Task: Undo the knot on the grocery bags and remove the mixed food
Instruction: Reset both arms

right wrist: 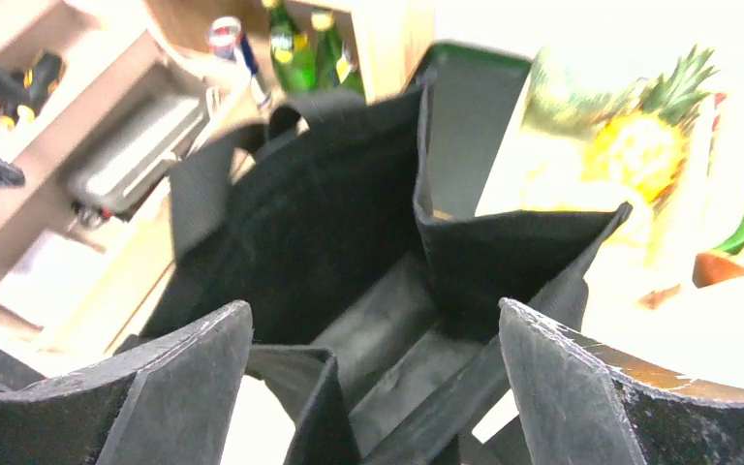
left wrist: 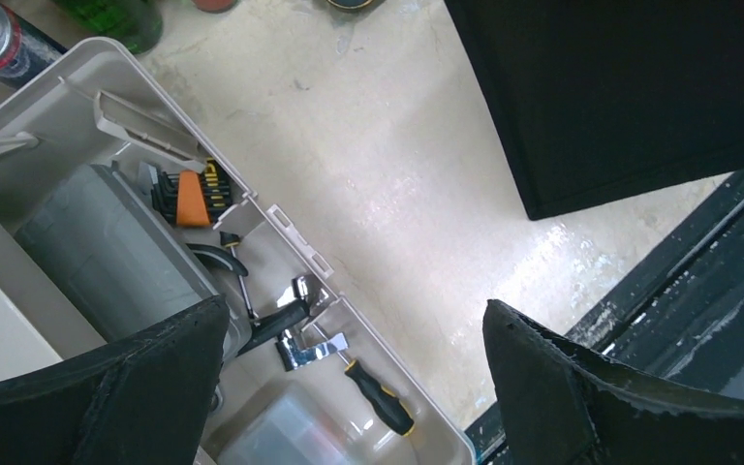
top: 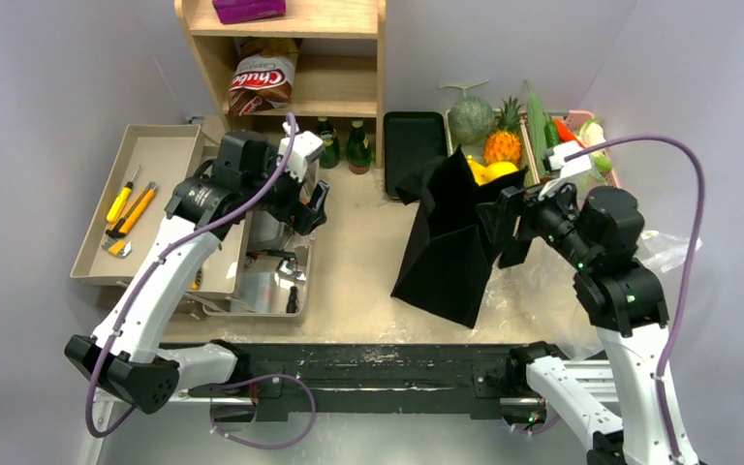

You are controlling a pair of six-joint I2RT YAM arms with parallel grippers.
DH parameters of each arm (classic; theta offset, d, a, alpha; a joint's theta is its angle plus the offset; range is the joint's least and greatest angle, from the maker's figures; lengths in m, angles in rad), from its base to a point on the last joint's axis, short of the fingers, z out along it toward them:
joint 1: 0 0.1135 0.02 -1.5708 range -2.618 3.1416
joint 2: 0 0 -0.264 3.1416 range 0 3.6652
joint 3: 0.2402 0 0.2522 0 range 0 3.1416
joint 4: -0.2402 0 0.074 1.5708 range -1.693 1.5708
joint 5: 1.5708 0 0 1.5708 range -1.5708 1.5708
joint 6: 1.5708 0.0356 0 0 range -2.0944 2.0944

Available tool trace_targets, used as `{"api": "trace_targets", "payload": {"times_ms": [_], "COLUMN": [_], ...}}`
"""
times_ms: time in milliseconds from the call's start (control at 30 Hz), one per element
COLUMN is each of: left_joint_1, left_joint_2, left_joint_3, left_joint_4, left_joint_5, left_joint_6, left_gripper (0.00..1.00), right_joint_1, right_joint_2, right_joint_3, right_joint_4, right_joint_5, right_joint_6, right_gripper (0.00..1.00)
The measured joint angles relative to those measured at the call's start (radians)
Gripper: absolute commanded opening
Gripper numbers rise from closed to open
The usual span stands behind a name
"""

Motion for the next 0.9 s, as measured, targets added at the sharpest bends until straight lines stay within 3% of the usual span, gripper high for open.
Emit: {"api": "trace_targets", "payload": {"times_ms": [233, 433, 500, 667, 900], "left_joint_1": [0.021, 0.072, 0.116, 0.202, 0.208], "left_joint_2": [0.120, 0.345, 0.388, 0.403, 0.367], "left_joint_3": [0.212, 0.667, 0.748, 0.755, 0.661], "left_joint_4": [-0.154, -0.318, -0.333, -0.388, -0.396], "left_joint_5": [0.032, 0.001, -0.007, -0.047, -0.094], "left_joint_6": [0.008, -0.041, -0.075, -0.127, -0.170], "left_gripper": [1.00, 1.00, 1.00, 1.00, 1.00], "right_joint_1": [-0.004, -0.069, -0.122, -0.211, -0.216], "right_joint_2": [0.004, 0.065, 0.103, 0.185, 0.206], "right_joint_3": [0.141, 0.172, 0.172, 0.150, 0.092], "right_joint_4": [0.004, 0.061, 0.076, 0.113, 0.113], "right_joint_5": [0.062, 0.156, 0.187, 0.196, 0.179], "right_joint_6": [-0.014, -0.001, 0.033, 0.113, 0.106], "right_gripper": [0.96, 0.99, 0.99, 0.99, 0.99]}}
